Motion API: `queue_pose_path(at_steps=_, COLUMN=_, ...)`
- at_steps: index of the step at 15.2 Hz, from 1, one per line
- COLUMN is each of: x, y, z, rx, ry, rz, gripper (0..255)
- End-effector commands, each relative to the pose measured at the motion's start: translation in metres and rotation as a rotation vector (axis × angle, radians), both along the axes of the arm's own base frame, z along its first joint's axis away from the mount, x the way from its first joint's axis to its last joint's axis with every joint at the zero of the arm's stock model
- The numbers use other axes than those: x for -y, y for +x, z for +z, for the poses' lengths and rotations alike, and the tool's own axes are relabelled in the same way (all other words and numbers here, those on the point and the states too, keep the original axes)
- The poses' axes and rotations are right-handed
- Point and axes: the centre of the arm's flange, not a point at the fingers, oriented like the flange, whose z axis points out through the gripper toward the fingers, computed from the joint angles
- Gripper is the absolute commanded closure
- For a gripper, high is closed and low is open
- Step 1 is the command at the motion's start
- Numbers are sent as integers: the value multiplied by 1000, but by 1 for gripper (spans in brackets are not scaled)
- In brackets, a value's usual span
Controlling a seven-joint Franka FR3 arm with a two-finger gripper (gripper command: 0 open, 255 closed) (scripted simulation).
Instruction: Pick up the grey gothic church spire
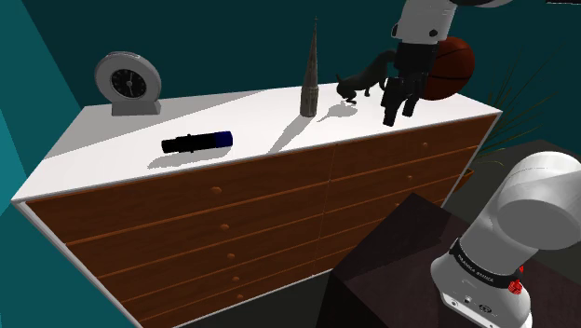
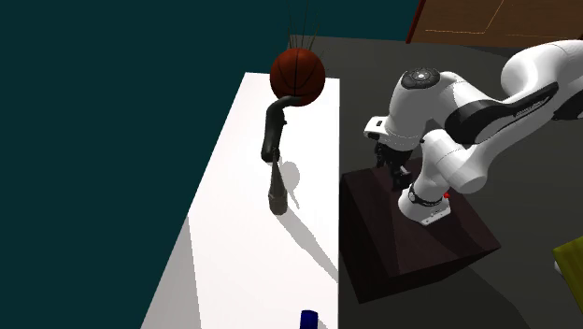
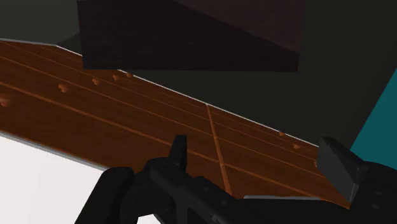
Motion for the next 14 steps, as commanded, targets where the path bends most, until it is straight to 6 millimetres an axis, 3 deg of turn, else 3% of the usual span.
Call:
queue_pose_path(at_steps=1, x=0, y=0, z=0, rx=0, ry=0, rz=0, gripper=0)
queue_pose_path(at_steps=14, x=40, y=114, z=-31, rx=328, ry=-16, rz=197, gripper=0)
